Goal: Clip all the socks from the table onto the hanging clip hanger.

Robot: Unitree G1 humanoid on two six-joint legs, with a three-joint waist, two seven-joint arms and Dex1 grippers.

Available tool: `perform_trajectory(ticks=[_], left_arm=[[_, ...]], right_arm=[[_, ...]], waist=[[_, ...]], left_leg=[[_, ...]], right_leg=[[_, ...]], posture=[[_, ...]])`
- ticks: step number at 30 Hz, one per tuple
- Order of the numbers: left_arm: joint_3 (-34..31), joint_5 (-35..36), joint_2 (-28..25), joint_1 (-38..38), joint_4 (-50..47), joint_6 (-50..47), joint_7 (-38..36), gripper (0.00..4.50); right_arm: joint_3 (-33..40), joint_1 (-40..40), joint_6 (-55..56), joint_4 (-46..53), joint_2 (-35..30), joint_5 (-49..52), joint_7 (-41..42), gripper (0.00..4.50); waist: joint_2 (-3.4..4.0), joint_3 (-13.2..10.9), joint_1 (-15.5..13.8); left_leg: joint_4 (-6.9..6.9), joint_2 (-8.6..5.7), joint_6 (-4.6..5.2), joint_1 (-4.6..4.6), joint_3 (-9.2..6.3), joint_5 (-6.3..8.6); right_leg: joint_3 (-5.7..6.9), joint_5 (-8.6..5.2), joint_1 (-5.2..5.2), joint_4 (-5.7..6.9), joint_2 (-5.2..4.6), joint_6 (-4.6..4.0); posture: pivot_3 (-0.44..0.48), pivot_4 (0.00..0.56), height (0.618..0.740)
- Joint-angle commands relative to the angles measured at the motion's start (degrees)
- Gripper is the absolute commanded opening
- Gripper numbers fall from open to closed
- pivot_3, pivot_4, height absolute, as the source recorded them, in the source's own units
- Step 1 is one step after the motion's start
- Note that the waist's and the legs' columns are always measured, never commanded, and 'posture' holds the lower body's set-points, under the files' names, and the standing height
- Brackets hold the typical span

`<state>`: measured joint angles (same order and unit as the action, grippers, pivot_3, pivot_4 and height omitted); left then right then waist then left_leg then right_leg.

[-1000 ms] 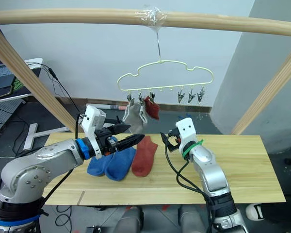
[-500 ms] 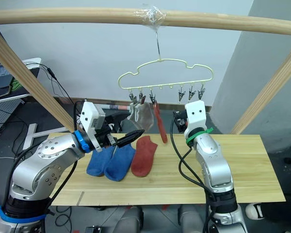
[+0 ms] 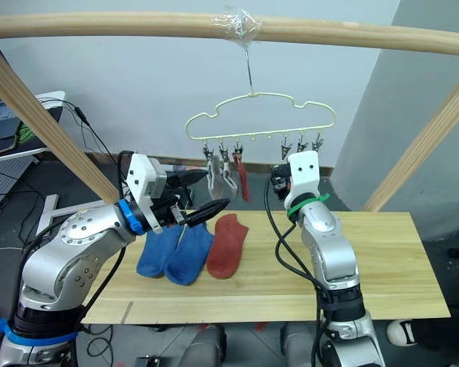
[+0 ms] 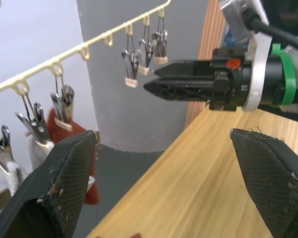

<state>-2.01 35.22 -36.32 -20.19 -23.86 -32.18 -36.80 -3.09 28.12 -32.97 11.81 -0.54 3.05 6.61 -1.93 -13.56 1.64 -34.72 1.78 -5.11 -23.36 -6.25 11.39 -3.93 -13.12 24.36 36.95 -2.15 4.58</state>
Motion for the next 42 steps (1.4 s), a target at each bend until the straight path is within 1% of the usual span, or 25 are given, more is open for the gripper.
perform_trajectory(ticks=[1,7,10,21,31,33,42], left_arm=[[-1.47,-0.22,0.17,-0.19,-1.48,0.31,0.06,4.5],[-1.45,-0.21,0.42,0.08,-2.18,0.22,0.26,4.5],[-1.48,-0.2,0.45,-0.11,-2.16,0.19,0.22,4.5],[-1.6,-0.25,0.49,-0.65,-1.71,0.04,0.33,4.5],[-2.17,0.92,0.42,-2.36,-2.61,-1.23,0.14,4.5],[-2.17,1.09,0.6,-3.0,-2.62,-1.62,0.33,4.5],[-1.82,1.33,1.93,-4.49,-3.03,-2.75,0.86,4.5]], right_arm=[[0.89,0.89,1.12,1.22,0.22,0.61,-0.69,2.3],[2.24,1.76,1.18,-0.28,0.84,1.44,-2.01,2.3],[2.96,3.01,1.48,-1.9,1.15,1.54,-2.55,1.71],[3.81,5.71,4.05,-7.06,1.58,2.0,-3.01,1.71],[4.97,11.14,9.49,-15.46,1.55,1.64,-3.37,1.71],[4.84,11.95,10.17,-16.2,1.44,1.6,-3.19,1.71],[4.53,13.71,11.08,-17.47,1.43,1.37,-3.49,1.71]], waist=[[0.0,0.0,0.0],[0.0,0.03,-0.02],[0.0,0.03,-0.03],[0.01,0.04,-0.03],[0.01,0.04,-0.02],[0.01,0.04,-0.03],[0.01,0.04,-0.03]], left_leg=[[0.0,0.0,0.0,0.0,0.0,0.0],[0.0,0.0,0.0,0.0,-0.01,0.0],[-0.02,0.0,0.0,0.0,-0.01,-0.01],[-0.03,0.0,0.0,0.0,-0.01,-0.01],[-0.05,0.0,0.0,0.02,-0.02,-0.01],[-0.05,0.0,0.0,0.02,-0.02,-0.01],[-0.06,0.0,0.01,0.02,-0.03,-0.01]], right_leg=[[0.0,0.01,0.0,0.0,0.0,0.01],[0.01,0.08,0.0,0.02,0.0,0.09],[0.01,0.19,-0.01,0.02,0.0,0.16],[0.01,0.29,-0.01,0.04,0.0,0.16],[0.02,0.36,-0.02,0.06,0.01,0.09],[0.03,0.36,-0.02,0.07,0.01,0.09],[0.03,0.37,-0.04,0.07,0.01,0.07]], posture=[[0.106,0.165,0.74],[0.113,0.155,0.74],[0.114,0.151,0.74],[0.118,0.156,0.74],[0.118,0.156,0.74],[0.125,0.165,0.74],[0.123,0.172,0.74]])
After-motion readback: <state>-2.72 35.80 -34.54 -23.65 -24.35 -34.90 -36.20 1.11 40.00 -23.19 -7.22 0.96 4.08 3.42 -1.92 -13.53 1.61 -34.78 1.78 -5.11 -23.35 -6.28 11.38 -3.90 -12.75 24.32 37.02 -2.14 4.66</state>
